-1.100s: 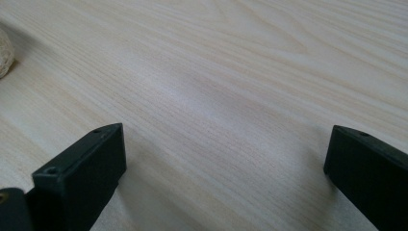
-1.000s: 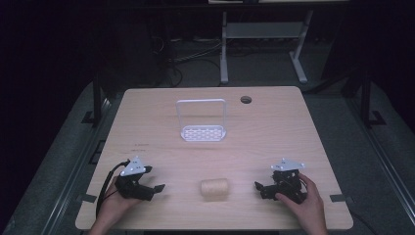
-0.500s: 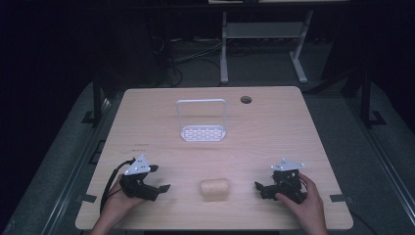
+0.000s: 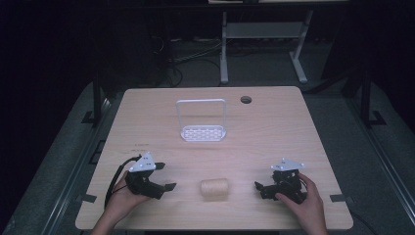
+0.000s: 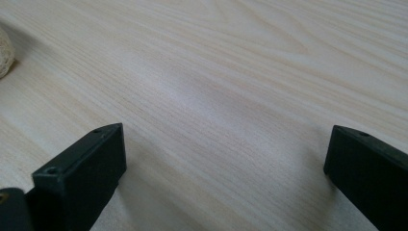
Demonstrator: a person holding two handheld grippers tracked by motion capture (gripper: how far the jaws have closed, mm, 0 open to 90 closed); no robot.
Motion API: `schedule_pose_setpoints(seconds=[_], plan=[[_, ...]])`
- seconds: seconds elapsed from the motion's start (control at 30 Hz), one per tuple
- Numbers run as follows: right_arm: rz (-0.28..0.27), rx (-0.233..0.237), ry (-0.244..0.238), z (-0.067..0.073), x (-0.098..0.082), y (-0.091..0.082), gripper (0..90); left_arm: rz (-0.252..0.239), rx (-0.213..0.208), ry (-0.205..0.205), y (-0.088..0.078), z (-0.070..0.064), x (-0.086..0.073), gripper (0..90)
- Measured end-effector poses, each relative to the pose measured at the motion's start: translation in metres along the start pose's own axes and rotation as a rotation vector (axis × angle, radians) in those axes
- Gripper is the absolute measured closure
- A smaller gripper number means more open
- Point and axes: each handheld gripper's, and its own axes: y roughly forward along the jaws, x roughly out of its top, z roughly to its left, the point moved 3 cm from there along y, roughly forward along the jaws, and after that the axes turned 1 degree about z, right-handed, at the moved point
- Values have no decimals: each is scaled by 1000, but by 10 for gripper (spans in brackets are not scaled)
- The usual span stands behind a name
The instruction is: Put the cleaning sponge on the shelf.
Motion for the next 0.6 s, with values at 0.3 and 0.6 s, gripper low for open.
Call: schedule_pose_setpoints(seconds=[0.3, 0.6], plan=[[0, 0, 0, 0, 0, 0, 6, 12, -39, 29, 6, -7, 7, 139], [0, 0, 0, 0, 0, 0, 5, 19, -72, 52, 12, -12, 14, 139]])
